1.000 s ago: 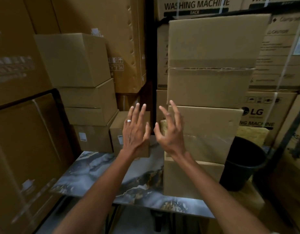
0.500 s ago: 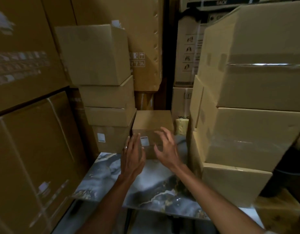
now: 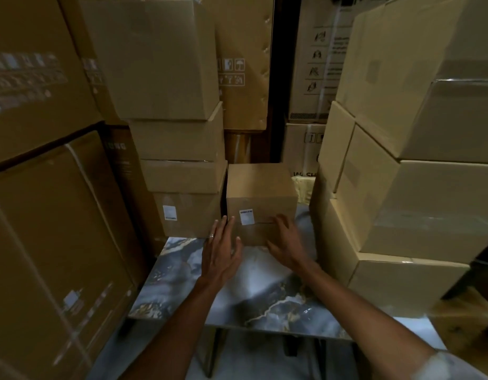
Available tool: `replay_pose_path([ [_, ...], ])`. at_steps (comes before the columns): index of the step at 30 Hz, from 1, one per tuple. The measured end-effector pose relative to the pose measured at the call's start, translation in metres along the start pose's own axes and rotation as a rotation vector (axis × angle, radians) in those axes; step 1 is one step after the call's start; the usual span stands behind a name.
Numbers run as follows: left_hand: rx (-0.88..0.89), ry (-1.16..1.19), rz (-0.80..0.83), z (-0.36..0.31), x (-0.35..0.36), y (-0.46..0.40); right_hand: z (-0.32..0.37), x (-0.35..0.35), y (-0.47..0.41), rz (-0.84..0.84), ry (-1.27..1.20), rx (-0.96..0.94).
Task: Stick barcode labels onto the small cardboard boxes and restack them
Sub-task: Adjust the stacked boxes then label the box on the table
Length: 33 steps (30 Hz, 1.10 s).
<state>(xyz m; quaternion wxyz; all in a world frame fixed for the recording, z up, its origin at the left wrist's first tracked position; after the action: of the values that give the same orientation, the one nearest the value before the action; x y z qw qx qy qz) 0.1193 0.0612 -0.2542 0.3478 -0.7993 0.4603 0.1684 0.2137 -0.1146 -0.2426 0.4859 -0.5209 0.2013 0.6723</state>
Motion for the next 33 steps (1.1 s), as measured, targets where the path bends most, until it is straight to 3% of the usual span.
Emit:
replay_pose_path([
  [13,0.028,-0.095,0.123,0.005,0.012,-0.07,-0.014,-0.001,-0.083,0.104,0.177,-0.014],
  [24,-0.066,-0.302,0.366,0.041,0.059,-0.151,-0.043,0.032,-0.147,0.231,0.377,-0.051],
  [33,-0.031,-0.355,0.34,0.057,0.088,-0.156,-0.055,0.053,-0.141,0.098,0.293,-0.09],
])
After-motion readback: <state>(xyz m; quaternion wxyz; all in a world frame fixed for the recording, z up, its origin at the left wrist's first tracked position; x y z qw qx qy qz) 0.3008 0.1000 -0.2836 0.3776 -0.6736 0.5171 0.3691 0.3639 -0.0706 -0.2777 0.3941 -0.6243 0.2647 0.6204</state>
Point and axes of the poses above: each hand's wrist, its own y-axis away from the middle knuckle, its own x-axis out of the palm, z = x × y, the point moved 5 cm from there along -y, towards the middle knuckle, and after that the axes turned 11 degrees about y, right-handed, at the moved point
